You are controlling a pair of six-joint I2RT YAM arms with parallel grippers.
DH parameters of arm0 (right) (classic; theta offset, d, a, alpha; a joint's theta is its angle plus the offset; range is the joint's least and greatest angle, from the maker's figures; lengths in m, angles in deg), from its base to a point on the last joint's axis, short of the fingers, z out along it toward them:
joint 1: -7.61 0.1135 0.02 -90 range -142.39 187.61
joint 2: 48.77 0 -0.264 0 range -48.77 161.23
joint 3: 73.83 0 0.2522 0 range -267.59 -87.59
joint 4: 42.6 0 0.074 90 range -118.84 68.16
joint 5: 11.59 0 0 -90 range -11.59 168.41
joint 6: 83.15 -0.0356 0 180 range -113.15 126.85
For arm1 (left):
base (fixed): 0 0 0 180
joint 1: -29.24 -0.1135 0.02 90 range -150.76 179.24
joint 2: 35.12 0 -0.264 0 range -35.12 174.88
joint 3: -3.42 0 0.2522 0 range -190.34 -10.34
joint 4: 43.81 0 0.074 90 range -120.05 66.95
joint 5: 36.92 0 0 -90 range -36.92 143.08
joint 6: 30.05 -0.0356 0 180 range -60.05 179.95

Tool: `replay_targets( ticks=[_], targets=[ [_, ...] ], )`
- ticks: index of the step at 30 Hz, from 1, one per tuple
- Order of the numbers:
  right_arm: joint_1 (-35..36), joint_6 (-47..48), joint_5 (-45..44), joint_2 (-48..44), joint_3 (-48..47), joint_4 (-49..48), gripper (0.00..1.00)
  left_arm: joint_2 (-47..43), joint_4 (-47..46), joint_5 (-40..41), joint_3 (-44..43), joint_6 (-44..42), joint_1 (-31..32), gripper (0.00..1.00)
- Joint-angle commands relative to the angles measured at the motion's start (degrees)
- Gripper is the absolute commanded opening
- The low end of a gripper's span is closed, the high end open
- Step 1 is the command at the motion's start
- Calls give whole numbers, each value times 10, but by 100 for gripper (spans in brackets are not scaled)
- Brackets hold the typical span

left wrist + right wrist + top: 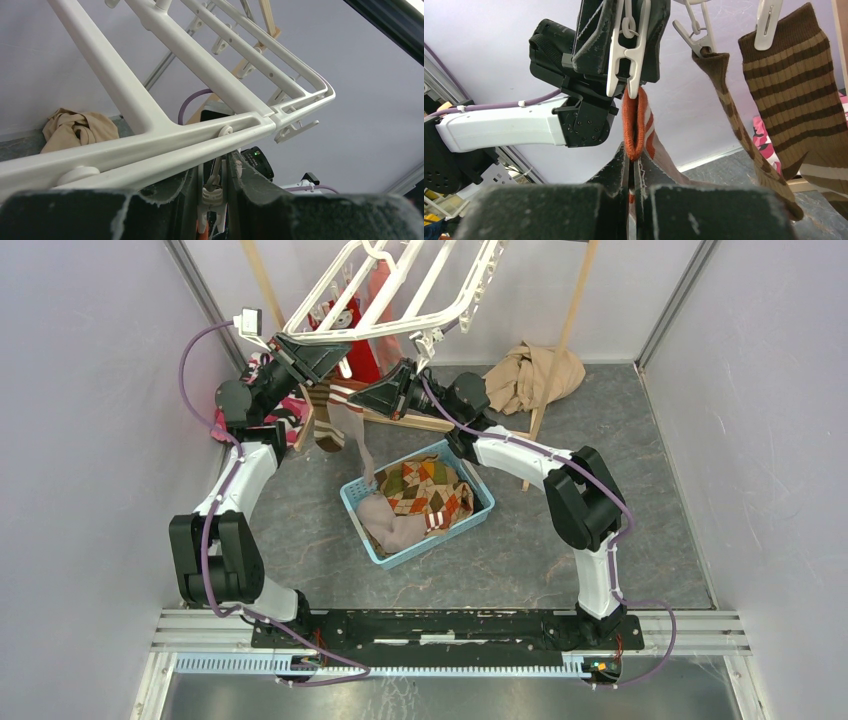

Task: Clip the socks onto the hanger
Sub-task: Clamp the sock onto the hanger.

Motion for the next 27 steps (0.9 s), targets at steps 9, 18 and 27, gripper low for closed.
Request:
replay_targets(
  ticks=[9, 18, 27],
  targets=[
    [-3, -17, -1, -22, -41, -27, 0, 0, -12, -30, -15, -37, -1, 22],
    [-10, -33, -9, -14, -51, -32, 0, -3, -13, -34, -14, -37, -1, 22],
    [-13, -40, -8, -8, -71, -32, 0, -3, -8, -38, -15, -43, -1, 22]
  ],
)
